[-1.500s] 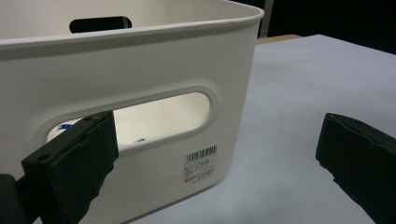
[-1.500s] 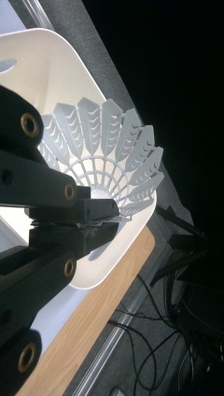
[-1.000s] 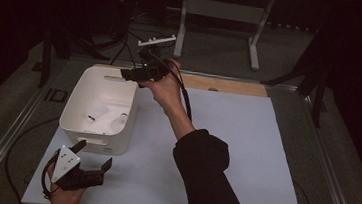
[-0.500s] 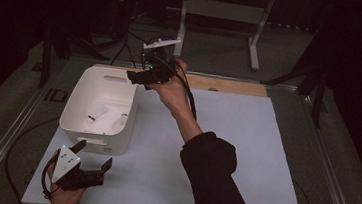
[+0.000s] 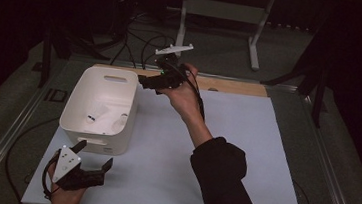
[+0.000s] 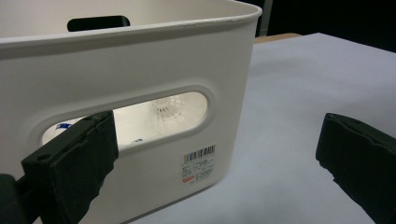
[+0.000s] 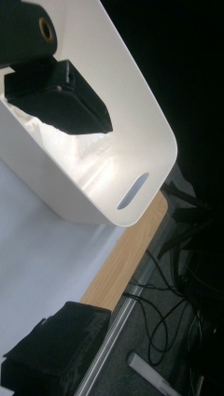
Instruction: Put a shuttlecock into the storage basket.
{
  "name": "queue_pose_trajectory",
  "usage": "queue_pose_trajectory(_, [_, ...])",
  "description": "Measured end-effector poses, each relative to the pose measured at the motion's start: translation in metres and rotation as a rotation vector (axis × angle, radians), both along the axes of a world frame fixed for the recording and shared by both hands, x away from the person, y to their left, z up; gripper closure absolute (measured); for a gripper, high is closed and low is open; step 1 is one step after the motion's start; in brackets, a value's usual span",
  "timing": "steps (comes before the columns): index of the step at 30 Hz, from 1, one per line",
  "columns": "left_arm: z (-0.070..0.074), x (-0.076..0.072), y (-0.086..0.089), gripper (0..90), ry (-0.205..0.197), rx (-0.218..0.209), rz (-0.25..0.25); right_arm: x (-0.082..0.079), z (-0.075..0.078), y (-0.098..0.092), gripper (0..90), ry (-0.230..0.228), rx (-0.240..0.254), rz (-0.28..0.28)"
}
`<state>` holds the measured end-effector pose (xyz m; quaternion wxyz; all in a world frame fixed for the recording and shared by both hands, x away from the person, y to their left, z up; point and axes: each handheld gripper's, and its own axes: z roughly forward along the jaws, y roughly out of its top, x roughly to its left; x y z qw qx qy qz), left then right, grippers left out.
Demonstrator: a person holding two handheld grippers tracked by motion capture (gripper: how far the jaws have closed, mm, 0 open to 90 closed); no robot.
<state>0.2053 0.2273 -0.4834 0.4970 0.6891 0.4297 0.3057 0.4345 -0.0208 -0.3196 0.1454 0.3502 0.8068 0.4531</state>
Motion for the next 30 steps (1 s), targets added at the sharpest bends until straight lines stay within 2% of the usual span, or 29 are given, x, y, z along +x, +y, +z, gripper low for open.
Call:
queue_pose_trajectory(4, [0.000, 0.000, 0.000, 0.0, 0.000, 0.001, 0.000, -0.003, -0.001, -0.005, 9.6, -0.007, 0.006, -0.001])
queue_pose_trajectory(8, [0.000, 0.000, 0.000, 0.0, 0.000, 0.001, 0.000, -0.006, -0.003, -0.009, 9.6, -0.028, -0.014, -0.005])
queue_pose_trajectory(12, [0.000, 0.000, 0.000, 0.0, 0.001, 0.001, 0.000, -0.010, -0.005, -0.014, 9.6, -0.037, -0.014, 0.001])
queue_pose_trajectory(25, [0.000, 0.001, 0.000, 0.0, 0.000, 0.000, 0.000, -0.016, -0.019, -0.037, 9.6, -0.033, 0.004, -0.021])
queue_pose_trajectory(30, [0.000, 0.001, 0.000, 0.0, 0.001, 0.000, 0.001, -0.021, -0.024, -0.048, 9.6, -0.041, -0.004, -0.027])
